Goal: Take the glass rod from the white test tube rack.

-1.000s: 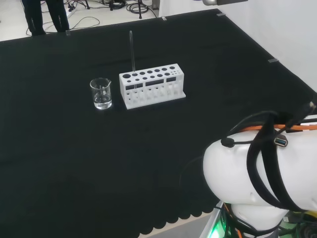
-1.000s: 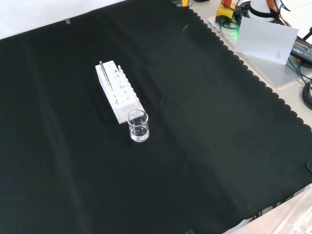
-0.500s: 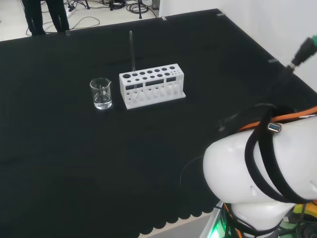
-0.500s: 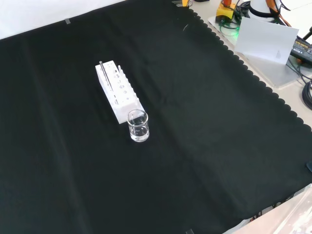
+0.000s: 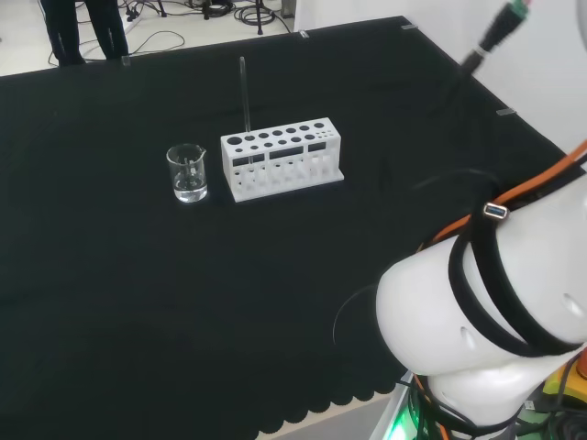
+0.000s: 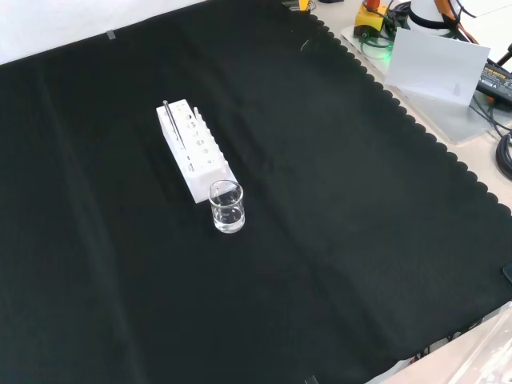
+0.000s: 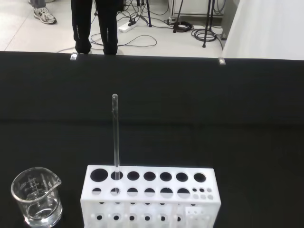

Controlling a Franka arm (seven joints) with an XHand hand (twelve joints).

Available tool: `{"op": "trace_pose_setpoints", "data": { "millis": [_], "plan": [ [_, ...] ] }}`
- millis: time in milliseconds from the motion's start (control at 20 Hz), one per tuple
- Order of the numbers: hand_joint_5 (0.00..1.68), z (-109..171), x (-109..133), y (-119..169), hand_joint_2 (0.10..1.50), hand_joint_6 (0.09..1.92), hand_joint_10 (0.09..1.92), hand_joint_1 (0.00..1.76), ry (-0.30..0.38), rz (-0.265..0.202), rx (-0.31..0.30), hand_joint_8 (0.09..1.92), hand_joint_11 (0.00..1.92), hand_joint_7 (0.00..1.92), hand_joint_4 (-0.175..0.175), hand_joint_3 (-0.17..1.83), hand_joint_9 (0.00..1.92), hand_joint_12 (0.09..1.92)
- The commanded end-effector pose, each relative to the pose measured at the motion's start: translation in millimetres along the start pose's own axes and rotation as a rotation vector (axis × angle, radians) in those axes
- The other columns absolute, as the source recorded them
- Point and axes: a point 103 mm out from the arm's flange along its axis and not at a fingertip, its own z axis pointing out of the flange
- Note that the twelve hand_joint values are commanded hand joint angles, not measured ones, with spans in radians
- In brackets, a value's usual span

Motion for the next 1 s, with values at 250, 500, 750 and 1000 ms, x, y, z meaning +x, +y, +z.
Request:
{"op": "trace_pose_setpoints", "data": {
  "millis": [250, 500, 750, 1000],
  "plan": [
    [0.36, 24, 18, 77, 0.84, 0.09, 0.84, 0.65, 0.017, -0.053, -0.012, 0.89, 0.43, 0.36, -0.171, 0.52, 0.6, 1.36],
    [0.39, 36, 21, 95, 0.84, 0.09, 0.81, 0.66, 0.022, -0.077, -0.011, 0.88, 0.46, 0.39, -0.173, 0.52, 0.65, 1.34],
    [0.41, 50, 29, 112, 0.84, 0.11, 0.79, 0.67, 0.02, -0.099, -0.004, 0.87, 0.51, 0.45, -0.175, 0.53, 0.69, 1.32],
    [0.42, 65, 37, 130, 0.84, 0.13, 0.77, 0.67, 0.037, -0.108, -0.004, 0.87, 0.54, 0.47, -0.175, 0.53, 0.72, 1.3]
  ]
}}
